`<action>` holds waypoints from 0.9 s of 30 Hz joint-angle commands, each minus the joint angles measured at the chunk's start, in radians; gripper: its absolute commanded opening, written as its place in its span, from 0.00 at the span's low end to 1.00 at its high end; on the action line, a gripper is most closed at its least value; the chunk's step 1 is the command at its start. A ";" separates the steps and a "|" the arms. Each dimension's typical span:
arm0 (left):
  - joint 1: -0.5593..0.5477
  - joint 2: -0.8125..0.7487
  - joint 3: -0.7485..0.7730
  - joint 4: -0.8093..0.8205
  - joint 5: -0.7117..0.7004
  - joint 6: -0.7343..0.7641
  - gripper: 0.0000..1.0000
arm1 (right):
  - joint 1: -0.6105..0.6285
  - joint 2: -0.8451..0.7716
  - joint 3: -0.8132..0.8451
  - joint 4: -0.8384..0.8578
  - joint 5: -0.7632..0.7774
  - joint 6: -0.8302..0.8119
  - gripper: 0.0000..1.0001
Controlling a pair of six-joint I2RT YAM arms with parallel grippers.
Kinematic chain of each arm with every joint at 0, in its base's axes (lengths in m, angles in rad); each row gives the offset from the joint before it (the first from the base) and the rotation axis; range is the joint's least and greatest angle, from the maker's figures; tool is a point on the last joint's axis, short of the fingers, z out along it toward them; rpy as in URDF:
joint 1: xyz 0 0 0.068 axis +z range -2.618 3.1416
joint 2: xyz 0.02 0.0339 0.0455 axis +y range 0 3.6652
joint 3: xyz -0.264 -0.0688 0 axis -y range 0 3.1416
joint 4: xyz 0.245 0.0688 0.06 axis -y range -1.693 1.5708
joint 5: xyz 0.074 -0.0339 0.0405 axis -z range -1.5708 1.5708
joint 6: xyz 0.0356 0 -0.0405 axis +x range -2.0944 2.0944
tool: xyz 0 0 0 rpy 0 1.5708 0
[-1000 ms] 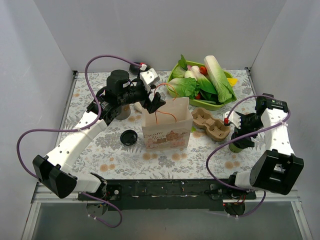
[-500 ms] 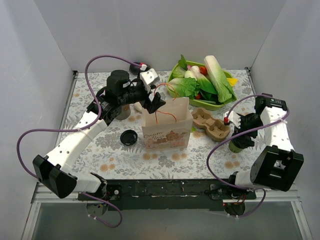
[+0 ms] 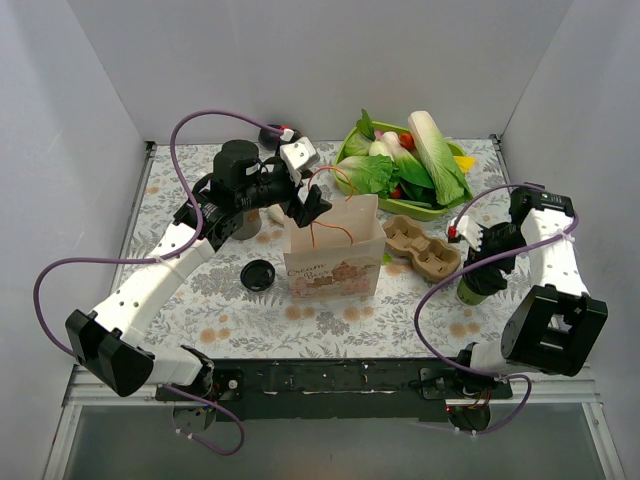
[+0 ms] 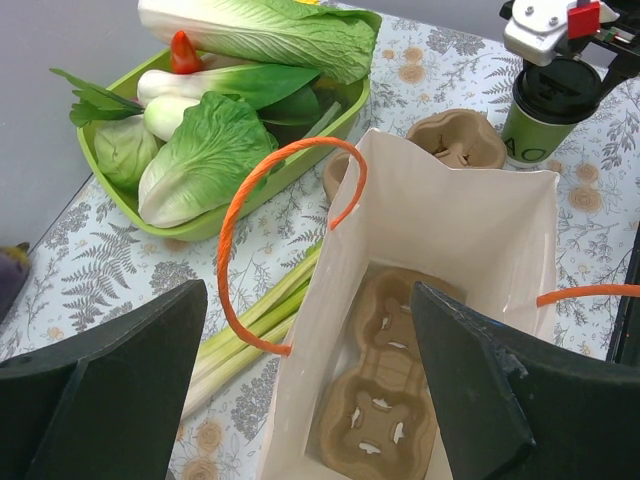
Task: Pack the takeout coffee
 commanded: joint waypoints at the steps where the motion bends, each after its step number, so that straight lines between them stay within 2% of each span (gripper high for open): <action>1: 0.004 -0.004 -0.007 0.017 0.012 -0.001 0.84 | 0.002 0.075 0.039 -0.016 0.005 0.130 0.61; 5: 0.004 -0.007 -0.009 0.020 0.015 -0.002 0.84 | 0.000 0.117 0.076 -0.015 -0.026 0.278 0.56; 9: 0.003 -0.010 -0.010 0.022 0.010 -0.002 0.84 | 0.002 0.125 0.096 -0.016 -0.061 0.352 0.53; 11: 0.004 -0.010 -0.012 0.020 0.012 -0.002 0.84 | 0.000 0.124 0.097 -0.016 -0.068 0.374 0.38; 12: 0.003 -0.010 -0.012 0.022 0.013 -0.002 0.84 | 0.002 0.126 0.096 -0.016 -0.068 0.400 0.36; 18: 0.004 -0.002 -0.001 0.022 0.024 -0.004 0.84 | 0.000 0.106 0.085 -0.012 -0.074 0.434 0.34; 21: 0.004 0.003 0.002 0.022 0.024 -0.004 0.84 | 0.002 0.106 0.113 -0.014 -0.072 0.497 0.29; 22: 0.004 0.003 0.001 0.020 0.024 -0.007 0.84 | 0.000 0.109 0.122 -0.014 -0.071 0.529 0.22; 24: 0.004 0.003 0.004 0.023 0.026 -0.008 0.84 | 0.000 0.114 0.152 -0.012 -0.071 0.573 0.15; 26: 0.004 0.009 0.007 0.023 0.032 -0.012 0.84 | 0.002 0.126 0.178 -0.014 -0.072 0.644 0.01; 27: 0.004 0.010 0.010 0.023 0.035 -0.013 0.84 | 0.002 0.132 0.191 -0.012 -0.074 0.665 0.01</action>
